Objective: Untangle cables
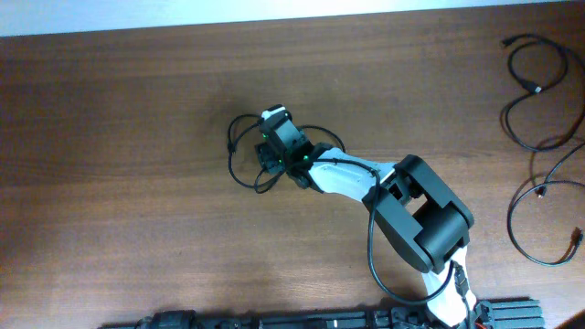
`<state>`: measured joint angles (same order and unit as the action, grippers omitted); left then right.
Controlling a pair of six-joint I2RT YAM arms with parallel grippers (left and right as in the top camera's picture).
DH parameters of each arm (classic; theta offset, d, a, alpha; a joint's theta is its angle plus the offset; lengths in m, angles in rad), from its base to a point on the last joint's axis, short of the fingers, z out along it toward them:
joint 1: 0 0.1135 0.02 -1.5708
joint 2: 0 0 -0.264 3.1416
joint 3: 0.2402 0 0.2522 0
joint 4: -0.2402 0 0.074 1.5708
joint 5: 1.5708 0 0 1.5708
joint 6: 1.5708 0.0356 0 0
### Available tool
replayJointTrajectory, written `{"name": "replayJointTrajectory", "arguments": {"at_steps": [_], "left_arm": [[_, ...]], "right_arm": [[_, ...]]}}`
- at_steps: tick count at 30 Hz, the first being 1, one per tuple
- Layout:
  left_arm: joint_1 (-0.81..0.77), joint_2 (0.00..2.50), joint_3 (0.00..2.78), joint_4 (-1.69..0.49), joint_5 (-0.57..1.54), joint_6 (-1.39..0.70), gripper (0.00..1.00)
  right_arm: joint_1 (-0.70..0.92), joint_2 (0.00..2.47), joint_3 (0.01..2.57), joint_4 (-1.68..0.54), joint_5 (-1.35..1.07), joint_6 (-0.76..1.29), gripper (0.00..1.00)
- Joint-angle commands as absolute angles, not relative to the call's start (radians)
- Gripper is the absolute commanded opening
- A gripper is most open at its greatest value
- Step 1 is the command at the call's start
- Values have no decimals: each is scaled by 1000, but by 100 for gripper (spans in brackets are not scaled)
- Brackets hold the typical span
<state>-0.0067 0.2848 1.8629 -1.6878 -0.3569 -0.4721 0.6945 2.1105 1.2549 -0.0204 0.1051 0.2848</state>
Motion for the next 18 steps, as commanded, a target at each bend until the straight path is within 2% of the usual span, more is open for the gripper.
{"name": "replayJointTrajectory", "arguments": {"at_steps": [1, 2, 3, 6, 9, 14, 16, 18], "left_arm": [[-4, 273, 1863, -1688, -371, -470, 99], [-4, 273, 1863, -1688, -371, -470, 99], [-4, 273, 1863, -1688, -371, -470, 99], [-4, 273, 1863, -1687, -371, -470, 99], [-4, 273, 1863, -1688, -371, -470, 99], [-4, 273, 1863, -1688, -405, -470, 99], [-4, 273, 1863, -1688, -405, -470, 99], [-4, 273, 1863, -1688, -405, -470, 99]], "right_arm": [[692, 2150, 1253, -32, 99, 296, 60], [691, 2150, 1255, -26, 99, 293, 27], [688, 2146, 1266, -43, 98, 286, 4], [628, 2059, 1378, -242, 103, 113, 4], [494, 2020, 1581, -431, 110, 39, 4], [222, 2022, 1637, -346, 109, -156, 4], [97, 2043, 1637, -316, 25, -263, 4], [27, 2076, 1637, -294, 3, -277, 4]]}}
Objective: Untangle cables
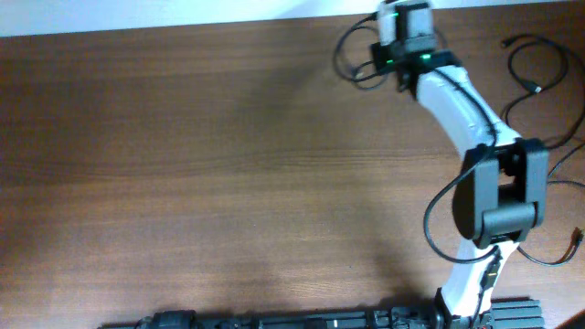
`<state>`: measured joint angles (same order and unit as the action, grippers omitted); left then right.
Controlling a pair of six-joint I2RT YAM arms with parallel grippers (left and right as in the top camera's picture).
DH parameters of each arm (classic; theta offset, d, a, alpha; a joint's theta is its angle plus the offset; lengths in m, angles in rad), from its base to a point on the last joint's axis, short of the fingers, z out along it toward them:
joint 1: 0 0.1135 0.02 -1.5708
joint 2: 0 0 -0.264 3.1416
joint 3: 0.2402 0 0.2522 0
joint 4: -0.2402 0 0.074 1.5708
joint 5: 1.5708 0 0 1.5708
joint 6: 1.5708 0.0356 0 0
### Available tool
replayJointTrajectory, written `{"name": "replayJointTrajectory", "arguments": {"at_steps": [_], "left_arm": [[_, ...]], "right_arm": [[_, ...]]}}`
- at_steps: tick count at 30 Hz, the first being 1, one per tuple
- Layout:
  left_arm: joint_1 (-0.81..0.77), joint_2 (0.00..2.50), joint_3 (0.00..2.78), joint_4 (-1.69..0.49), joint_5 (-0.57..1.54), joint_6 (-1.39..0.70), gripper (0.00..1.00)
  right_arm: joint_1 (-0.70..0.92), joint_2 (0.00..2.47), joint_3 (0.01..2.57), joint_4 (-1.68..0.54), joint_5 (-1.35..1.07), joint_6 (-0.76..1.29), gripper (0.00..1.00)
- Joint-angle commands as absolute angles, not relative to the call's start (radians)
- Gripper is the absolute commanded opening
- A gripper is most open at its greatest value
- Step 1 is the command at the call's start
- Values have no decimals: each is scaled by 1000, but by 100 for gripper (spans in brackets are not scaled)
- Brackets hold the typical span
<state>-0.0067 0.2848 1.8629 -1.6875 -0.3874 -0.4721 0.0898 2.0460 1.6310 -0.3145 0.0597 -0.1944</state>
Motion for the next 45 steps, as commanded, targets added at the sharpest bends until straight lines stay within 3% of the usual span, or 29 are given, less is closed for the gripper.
{"name": "replayJointTrajectory", "arguments": {"at_steps": [1, 7, 21, 22, 24, 26, 28, 33, 37, 45], "left_arm": [[-4, 273, 1863, -1688, -405, -470, 99], [-4, 273, 1863, -1688, -405, -470, 99], [-4, 273, 1863, -1688, -405, -470, 99], [-4, 273, 1863, -1688, -405, -470, 99], [-4, 273, 1863, -1688, -405, -470, 99], [-4, 273, 1863, -1688, -405, -470, 99], [-4, 273, 1863, -1688, -405, -470, 99], [-4, 271, 1863, -1688, -405, -470, 99], [-4, 213, 1864, -1688, -405, -470, 99], [-3, 160, 1868, -1688, -405, -470, 99]], "right_arm": [[1, 2094, 1637, -286, 4, -277, 4], [-93, 2234, 1637, -263, 12, -281, 4], [-165, 2310, 1639, -134, 8, -278, 4], [-165, 2294, 1640, -138, 12, -242, 15], [-165, 2228, 1675, -226, 12, -201, 79], [-165, 2148, 1715, -333, 12, -202, 92], [-165, 2070, 1725, -392, 11, -201, 99], [-161, 1817, 1725, -467, -29, -201, 99], [-161, 1610, 1725, -456, -308, -201, 98], [-126, 1372, 1697, -624, -316, -201, 99]]}}
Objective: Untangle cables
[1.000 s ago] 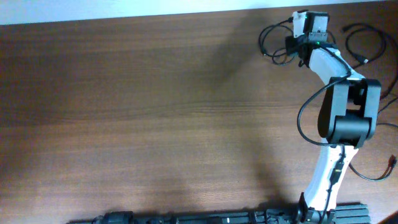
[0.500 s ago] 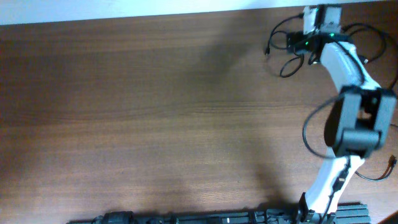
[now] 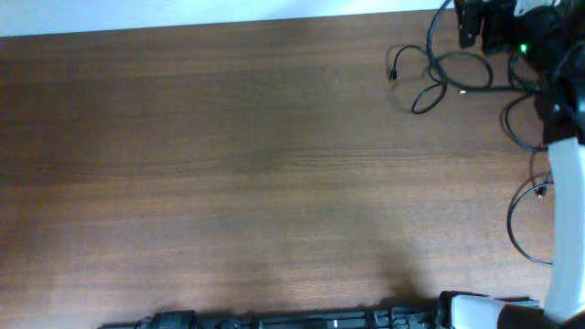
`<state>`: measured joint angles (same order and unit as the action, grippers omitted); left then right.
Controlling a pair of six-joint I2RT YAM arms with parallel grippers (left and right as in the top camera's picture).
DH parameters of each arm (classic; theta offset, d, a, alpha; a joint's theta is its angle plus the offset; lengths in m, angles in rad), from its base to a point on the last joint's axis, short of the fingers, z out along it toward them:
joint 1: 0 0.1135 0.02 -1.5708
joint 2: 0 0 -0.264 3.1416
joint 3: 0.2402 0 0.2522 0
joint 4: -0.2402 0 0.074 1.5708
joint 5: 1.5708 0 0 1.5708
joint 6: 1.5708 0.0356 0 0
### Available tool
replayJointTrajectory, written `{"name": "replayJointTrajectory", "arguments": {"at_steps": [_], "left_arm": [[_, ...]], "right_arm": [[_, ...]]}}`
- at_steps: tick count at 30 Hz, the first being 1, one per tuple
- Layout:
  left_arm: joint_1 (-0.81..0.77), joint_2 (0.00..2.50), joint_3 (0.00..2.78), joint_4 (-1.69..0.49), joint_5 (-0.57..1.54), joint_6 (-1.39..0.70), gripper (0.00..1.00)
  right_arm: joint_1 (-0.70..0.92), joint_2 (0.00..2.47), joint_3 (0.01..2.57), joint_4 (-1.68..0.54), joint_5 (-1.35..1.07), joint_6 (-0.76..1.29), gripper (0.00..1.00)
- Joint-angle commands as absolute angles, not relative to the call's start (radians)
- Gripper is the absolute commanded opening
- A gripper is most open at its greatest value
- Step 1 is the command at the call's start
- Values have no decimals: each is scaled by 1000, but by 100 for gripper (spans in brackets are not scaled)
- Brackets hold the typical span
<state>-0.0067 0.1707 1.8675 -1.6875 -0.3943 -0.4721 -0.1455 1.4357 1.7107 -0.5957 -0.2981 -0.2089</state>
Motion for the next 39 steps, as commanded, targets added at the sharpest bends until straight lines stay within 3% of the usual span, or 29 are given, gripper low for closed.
{"name": "replayJointTrajectory", "arguments": {"at_steps": [1, 18, 23, 39], "left_arm": [[-3, 160, 1868, -1688, -405, -470, 99], [-4, 116, 1868, -1688, -405, -470, 99], [-4, 7, 1868, -1688, -405, -470, 99], [-4, 8, 1888, -1688, -405, -470, 99]], "right_arm": [[-123, 1345, 1685, -640, -316, -201, 99], [-126, 1150, 1623, -661, -395, -212, 99], [-126, 1036, 1623, -661, -381, -212, 98], [-126, 643, 1623, -637, -329, -212, 98]]}}
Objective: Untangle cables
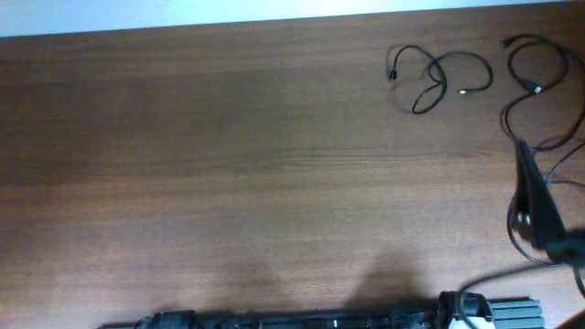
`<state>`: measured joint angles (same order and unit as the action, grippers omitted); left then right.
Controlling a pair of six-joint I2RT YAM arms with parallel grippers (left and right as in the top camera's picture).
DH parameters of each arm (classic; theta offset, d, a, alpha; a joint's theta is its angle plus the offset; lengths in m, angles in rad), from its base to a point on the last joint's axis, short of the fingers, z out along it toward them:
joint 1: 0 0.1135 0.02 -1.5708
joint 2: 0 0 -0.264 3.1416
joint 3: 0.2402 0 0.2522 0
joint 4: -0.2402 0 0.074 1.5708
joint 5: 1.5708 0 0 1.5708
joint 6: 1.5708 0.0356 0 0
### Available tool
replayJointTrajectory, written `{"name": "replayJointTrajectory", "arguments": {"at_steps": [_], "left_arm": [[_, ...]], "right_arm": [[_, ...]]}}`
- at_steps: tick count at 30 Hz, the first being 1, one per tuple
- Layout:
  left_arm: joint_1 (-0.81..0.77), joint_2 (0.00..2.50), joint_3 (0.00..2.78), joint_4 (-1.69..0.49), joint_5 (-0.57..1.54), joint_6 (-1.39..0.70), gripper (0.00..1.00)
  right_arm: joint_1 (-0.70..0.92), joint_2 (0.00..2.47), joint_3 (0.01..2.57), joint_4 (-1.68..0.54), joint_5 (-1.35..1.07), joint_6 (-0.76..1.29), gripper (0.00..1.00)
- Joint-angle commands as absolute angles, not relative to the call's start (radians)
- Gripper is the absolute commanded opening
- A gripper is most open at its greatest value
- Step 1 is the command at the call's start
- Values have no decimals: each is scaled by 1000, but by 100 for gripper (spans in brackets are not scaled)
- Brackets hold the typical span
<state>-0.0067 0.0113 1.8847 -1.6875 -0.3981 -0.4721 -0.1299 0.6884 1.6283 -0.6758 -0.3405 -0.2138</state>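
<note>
One black cable [439, 75] lies loose in a few loops on the wooden table [228, 164] near the back right, with both plug ends free. More black cables [535, 87] lie along the right edge, with another loop [523, 239] further forward. A dark, blurred part of my right arm [537, 206] crosses those right-edge cables; its fingers cannot be made out. Nothing touches the looped cable. My left gripper is out of view.
The right arm's base [466, 309] sits at the front edge beside a dark rail [274, 322]. A pale strip [183, 14] runs beyond the table's back edge.
My right gripper was at the back right corner over the looped cable's right end. It has left that spot; only a blurred dark part of the arm shows lower right. The cable lies unchanged.
My right gripper was on a cable bundle in the table's middle. Then it held the bundle near the back edge, right of centre. Then the cable lay spread at the back right with the gripper at its right end. Now the cable lies alone.
</note>
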Motion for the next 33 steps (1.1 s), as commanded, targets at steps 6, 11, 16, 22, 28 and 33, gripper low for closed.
{"name": "replayJointTrajectory", "arguments": {"at_steps": [6, 11, 16, 22, 28, 33], "left_arm": [[-4, 8, 1888, -1688, -405, -470, 99], [-4, 8, 1888, -1688, -405, -470, 99], [-4, 8, 1888, -1688, -405, -470, 99], [-4, 8, 1888, -1688, -405, -470, 99], [-4, 8, 1888, -1688, -405, -470, 99], [-4, 8, 1888, -1688, -405, -470, 99]], "right_arm": [[-126, 525, 1623, -605, -329, -212, 98], [-124, 294, 1474, -500, -328, -212, 99], [-95, 145, 1358, -422, -324, -213, 99], [-72, 23, 1339, -422, -302, -213, 98], [-18, 6, 1346, -429, -303, -212, 99], [0, 6, 1336, -414, -303, -212, 98]]}}
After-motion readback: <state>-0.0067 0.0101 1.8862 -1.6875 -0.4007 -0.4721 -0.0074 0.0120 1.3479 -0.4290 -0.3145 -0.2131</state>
